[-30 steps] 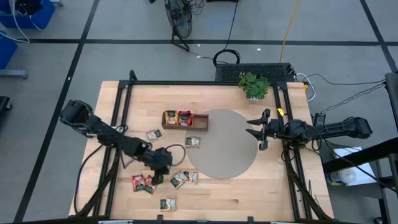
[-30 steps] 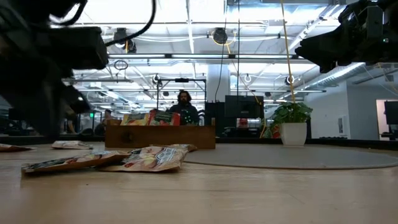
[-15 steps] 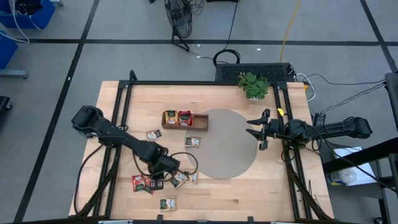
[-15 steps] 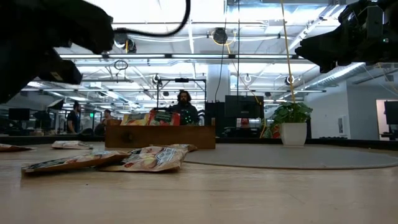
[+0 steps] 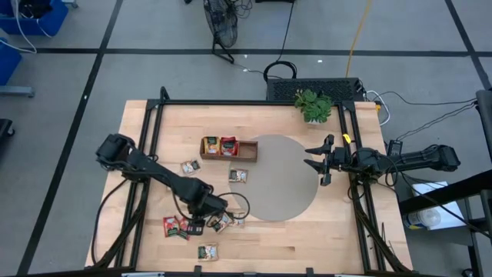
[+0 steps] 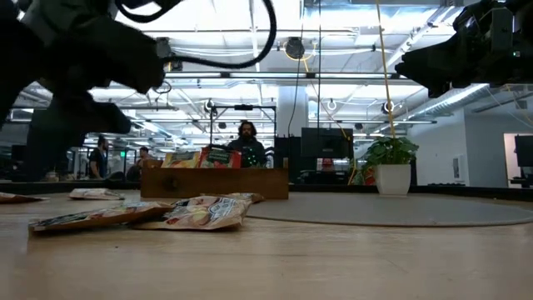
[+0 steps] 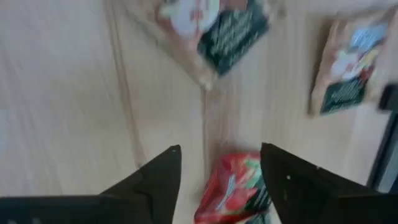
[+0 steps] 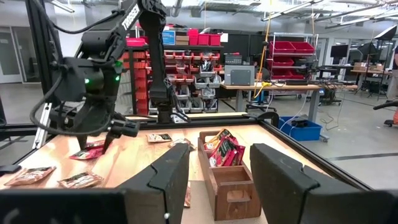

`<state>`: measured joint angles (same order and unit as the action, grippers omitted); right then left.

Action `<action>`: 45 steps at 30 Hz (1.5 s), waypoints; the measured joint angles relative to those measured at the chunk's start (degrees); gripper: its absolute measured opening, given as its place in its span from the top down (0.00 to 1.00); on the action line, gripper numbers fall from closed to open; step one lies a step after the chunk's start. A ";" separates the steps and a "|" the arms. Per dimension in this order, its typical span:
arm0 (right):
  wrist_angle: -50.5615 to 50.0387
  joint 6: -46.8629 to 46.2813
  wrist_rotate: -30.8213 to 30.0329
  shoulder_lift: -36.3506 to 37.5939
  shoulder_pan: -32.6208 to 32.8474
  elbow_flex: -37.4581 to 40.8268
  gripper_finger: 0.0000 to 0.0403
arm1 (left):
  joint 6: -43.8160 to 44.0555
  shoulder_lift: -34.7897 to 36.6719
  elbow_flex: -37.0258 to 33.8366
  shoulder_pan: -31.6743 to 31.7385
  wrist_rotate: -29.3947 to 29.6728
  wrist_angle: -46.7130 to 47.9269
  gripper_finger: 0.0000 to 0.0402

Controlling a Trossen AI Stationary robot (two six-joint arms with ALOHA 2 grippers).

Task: Pick & Place Tea
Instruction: Put the red tea bag into the middle section of the wooden organizer

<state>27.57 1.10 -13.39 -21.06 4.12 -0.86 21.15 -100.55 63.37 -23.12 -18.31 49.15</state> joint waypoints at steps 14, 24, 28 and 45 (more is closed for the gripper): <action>0.00 0.00 -0.02 0.00 0.00 0.00 0.61 | 9.71 -0.35 -4.02 -2.05 -7.05 1.93 0.40; 0.00 0.00 -0.02 0.00 0.00 0.00 0.61 | 40.21 1.27 -3.96 -3.24 -16.12 6.06 0.40; 0.00 0.00 -0.01 -0.01 -0.02 0.01 0.61 | 54.53 1.28 -6.35 -3.56 -12.60 -2.41 0.41; 0.00 0.00 -0.02 0.00 -0.02 0.01 0.61 | 53.93 1.36 -13.94 -3.95 -9.14 -19.16 0.98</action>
<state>27.57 1.10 -13.41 -21.06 4.10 -0.85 75.08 -99.20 49.43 -27.07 -27.45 29.99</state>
